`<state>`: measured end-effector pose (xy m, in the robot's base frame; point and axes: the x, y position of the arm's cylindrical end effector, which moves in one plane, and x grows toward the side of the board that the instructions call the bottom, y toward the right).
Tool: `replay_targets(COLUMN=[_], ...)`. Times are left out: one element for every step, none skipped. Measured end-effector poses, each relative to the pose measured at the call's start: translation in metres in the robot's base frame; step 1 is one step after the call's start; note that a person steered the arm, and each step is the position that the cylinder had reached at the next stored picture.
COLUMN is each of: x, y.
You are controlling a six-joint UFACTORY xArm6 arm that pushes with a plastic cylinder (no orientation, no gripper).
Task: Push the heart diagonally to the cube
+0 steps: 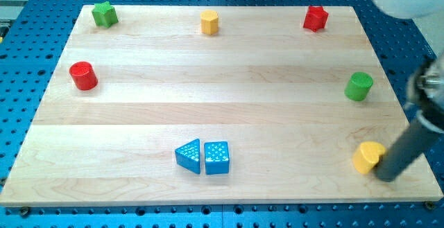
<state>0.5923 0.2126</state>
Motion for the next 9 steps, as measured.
replay_targets(x=[-0.031, -0.039, -0.046, -0.056, -0.064, -0.05, -0.078, -0.103, -0.101], y=[-0.019, -0.076, -0.071, -0.062, -0.005, 0.029, 0.069, 0.027, -0.007])
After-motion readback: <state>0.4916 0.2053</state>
